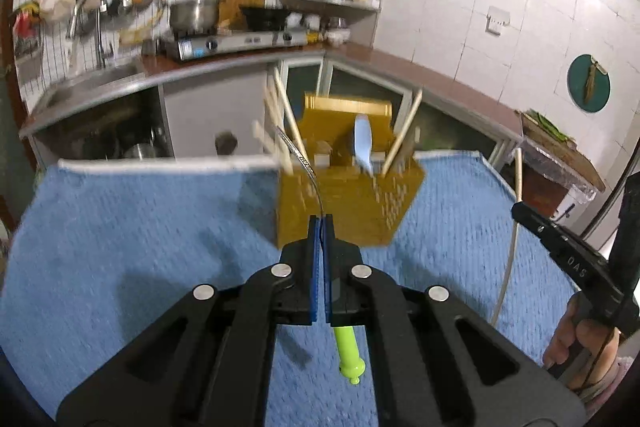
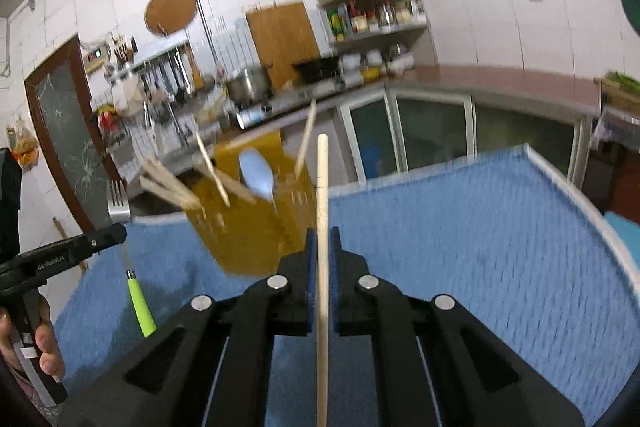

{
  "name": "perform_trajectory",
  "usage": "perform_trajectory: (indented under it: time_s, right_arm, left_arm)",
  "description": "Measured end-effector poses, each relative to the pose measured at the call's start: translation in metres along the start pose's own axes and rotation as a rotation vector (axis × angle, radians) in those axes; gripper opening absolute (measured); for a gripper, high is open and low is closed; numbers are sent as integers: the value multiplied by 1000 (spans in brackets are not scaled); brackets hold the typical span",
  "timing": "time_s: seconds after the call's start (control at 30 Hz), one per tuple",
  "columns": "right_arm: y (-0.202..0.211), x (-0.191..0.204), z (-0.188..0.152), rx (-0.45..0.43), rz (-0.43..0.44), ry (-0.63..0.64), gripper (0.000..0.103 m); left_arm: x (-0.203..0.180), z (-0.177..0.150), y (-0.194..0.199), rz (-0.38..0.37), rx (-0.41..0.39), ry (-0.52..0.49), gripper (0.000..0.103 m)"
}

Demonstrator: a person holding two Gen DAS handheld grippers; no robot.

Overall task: Organize utensils
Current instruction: 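Lift the chopstick into the caddy while the left tool carries the fork there, then open both tools to drop the chopstick and fork into the caddy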

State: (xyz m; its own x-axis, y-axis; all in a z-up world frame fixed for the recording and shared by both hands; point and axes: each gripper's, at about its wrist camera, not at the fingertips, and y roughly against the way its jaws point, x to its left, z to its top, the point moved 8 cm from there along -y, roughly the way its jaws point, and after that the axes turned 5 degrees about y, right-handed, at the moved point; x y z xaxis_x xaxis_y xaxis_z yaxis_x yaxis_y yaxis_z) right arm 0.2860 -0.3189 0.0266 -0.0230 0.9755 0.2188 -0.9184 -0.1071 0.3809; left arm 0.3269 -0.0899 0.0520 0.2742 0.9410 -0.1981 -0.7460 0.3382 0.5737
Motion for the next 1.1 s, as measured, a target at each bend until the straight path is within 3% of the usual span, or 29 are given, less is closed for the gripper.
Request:
perform_trajectory:
  time_s: [0.2, 0.47, 0.6, 0.83, 0.97, 1.1]
  right_arm:
    - [3, 16, 82, -195, 3, 52, 6]
    - [-14, 37, 145, -412, 24, 57, 6]
    - [-32, 43, 152, -453, 47, 50, 6]
    - [-65, 52, 138, -461, 52, 72, 6]
    - [-85, 57, 117, -430, 41, 139, 6]
    - [-102, 57, 95, -370, 46, 171, 6]
  left_arm:
    - [-15, 81, 17, 55, -184, -69, 0]
    - [-28, 139, -3, 123, -373, -135, 0]
    - [-26, 143, -27, 120, -406, -137, 0]
    - [-16, 123, -68, 124, -383, -140, 0]
    - [-10, 109, -87, 112, -342, -142, 0]
    - [-8, 99, -86, 131, -358, -185, 0]
